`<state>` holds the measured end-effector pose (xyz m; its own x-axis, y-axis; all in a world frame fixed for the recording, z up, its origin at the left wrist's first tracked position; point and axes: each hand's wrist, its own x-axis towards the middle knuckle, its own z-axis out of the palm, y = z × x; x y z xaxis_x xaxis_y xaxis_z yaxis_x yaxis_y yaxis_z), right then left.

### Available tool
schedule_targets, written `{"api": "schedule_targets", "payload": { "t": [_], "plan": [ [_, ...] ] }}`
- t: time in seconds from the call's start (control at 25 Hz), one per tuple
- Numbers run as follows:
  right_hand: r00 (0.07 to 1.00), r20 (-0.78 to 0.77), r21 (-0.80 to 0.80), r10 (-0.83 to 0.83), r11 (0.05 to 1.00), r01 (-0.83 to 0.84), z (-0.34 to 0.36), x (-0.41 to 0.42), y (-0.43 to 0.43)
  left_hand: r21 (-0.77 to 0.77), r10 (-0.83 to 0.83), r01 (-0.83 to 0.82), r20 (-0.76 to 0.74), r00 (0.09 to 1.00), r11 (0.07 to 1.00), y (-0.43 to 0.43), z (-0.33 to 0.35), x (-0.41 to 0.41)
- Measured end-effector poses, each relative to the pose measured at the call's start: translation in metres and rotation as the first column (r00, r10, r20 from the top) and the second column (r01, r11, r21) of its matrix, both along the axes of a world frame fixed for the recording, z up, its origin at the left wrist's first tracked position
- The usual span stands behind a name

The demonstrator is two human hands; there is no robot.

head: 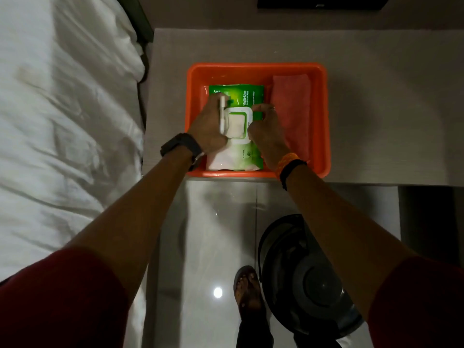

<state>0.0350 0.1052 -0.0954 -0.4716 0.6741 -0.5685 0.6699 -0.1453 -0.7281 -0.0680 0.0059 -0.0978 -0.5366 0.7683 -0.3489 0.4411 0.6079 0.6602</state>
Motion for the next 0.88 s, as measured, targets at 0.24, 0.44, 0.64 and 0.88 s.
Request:
{"api": "schedule_targets", "payload": {
  "t": [0.24, 0.44, 0.64, 0.88],
  "plan": [
    [0.972, 0.151, 0.181, 0.181, 0.962, -0.207, -0.005, -0.006, -0.018, 0.028, 0.135, -0.143, 0.199, 0.971, 0.989, -0.013, 0.002, 0.0],
    [0.995, 0.09, 0.195, 0.05, 0.979, -0.067, -0.002, -0.01, -0.025, 0.047, 0.156, -0.17, 0.214, 0.964, 0.984, -0.015, -0.002, 0.0],
    [0.961, -0.071, -0.162, -0.267, 0.954, 0.253, 0.001, 0.025, -0.013, 0.026, -0.062, 0.062, 0.001, 0.998, 0.998, -0.014, -0.004, 0.021],
    [0.697, -0.321, -0.309, -0.642, 0.766, 0.563, 0.034, 0.075, 0.001, -0.441, -0.403, 0.259, -0.271, 0.874, 0.859, 0.003, -0.012, 0.055]
  ]
}}
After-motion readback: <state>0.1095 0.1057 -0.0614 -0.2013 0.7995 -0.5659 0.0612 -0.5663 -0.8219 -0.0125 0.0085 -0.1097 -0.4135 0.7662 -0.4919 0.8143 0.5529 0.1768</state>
